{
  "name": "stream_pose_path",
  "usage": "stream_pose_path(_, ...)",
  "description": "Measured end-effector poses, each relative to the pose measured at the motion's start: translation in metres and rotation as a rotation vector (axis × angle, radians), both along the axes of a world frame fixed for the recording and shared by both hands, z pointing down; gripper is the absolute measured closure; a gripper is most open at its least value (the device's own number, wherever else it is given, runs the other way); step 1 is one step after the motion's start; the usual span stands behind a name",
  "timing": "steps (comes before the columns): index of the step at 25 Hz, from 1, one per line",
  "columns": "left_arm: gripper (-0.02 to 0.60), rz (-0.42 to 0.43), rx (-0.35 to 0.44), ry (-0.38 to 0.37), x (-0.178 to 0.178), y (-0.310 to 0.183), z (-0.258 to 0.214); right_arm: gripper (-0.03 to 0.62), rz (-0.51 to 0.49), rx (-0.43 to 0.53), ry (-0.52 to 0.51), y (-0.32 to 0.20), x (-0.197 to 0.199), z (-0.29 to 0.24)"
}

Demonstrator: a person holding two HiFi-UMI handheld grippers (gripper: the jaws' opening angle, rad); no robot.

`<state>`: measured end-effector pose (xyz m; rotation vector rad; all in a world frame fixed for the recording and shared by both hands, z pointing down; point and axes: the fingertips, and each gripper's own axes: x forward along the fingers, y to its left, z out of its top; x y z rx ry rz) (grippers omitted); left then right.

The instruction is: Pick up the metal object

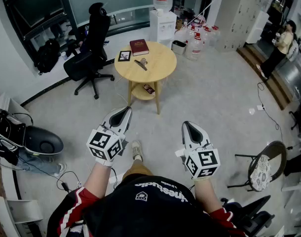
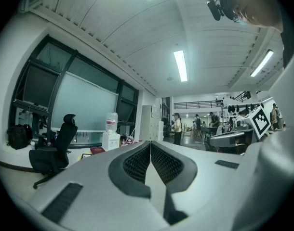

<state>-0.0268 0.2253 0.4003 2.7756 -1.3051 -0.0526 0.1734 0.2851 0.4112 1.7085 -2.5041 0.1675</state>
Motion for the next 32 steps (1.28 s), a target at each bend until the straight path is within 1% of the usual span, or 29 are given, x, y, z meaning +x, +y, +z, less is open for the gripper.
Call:
stream_pose_path(5, 0.560, 0.005, -0.009, 0.000, -0.003, 0.001, -0.001, 0.565, -0.005, -0.007, -0.002, 0.001, -0.009, -0.003)
stream_pose_path(11, 0.560, 0.005, -0.005, -0.001, -0.002, 0.008, -0.002, 0.565, -0.002, -0.004, 0.002, 0.006, -0.005, -0.003)
stream_pose_path(19, 0.560, 0.001, -0.009, -0.001, -0.004, 0.010, 0.000, 0.565, -0.012, 0.011, 0.013, 0.010, -0.010, -0.002)
stream_pose_path(21, 0.560, 0.002, -0.011, -0.003, -0.004, 0.009, 0.000, 0.565, 0.001, 0.019, 0.012, 0.008, -0.008, -0.003)
stream_pose_path(25, 0.560, 0.002, -0.012, -0.004, 0.002, 0.006, 0.009, 0.565, 0.011, 0.034, -0.026, 0.005, 0.002, 0.001)
stream_pose_path(28, 0.560, 0.005, -0.013, -0.006, 0.007, 0.003, 0.017, 0.564, 0.013, 0.034, -0.021, 0.003, 0.007, 0.010)
stream_pose_path(32, 0.560, 0.009, -0.020, -0.009, 0.009, -0.004, 0.015, 0.565, 0.017, 0.027, -0.028, -0.003, 0.008, 0.006)
